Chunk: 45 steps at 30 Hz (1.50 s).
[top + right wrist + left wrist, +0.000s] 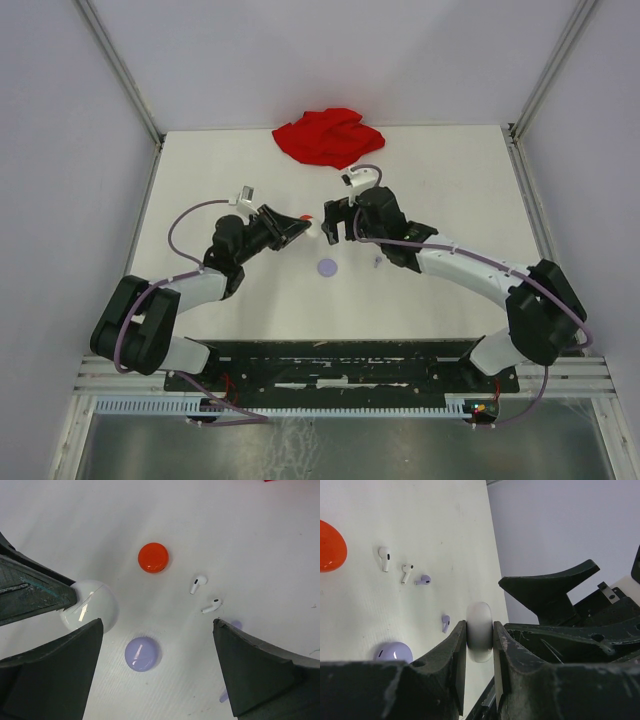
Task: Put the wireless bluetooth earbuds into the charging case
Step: Open the charging case, then pick up the earbud from the center of the board.
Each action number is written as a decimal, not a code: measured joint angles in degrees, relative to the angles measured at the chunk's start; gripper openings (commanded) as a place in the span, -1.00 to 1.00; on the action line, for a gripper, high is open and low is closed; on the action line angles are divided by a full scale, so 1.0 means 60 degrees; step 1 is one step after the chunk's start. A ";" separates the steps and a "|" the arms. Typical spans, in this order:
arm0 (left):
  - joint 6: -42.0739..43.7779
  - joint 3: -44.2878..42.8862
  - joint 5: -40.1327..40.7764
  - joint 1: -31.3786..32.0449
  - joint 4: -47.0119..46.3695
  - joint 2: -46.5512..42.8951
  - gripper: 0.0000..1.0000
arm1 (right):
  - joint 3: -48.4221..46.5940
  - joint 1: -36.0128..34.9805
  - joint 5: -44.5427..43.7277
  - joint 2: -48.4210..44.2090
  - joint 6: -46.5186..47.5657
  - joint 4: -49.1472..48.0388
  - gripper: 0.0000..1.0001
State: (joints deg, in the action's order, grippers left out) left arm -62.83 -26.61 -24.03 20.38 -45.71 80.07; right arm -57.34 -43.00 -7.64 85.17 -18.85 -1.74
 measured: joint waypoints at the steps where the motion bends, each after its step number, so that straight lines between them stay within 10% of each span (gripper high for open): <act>1: 0.0004 0.0000 0.0000 0.0018 0.0004 0.0000 -0.94 | -0.0029 0.0000 0.0007 0.0073 0.0000 0.0004 0.98; 38: -0.0255 -0.0022 0.0612 -0.0535 0.0033 -0.0029 -0.94 | -0.0776 0.0091 -0.0364 0.1672 -0.0084 0.0357 0.97; 45: -0.0656 -0.0018 0.1045 -0.1464 -0.0036 -0.0572 -0.94 | -0.1978 0.0441 -0.0834 0.2095 0.0029 0.1982 0.73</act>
State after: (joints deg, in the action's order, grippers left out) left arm -66.76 -26.72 -17.76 11.60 -45.93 76.64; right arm -69.21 -40.36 -12.64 97.73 -18.68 10.15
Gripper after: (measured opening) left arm 0.305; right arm 0.926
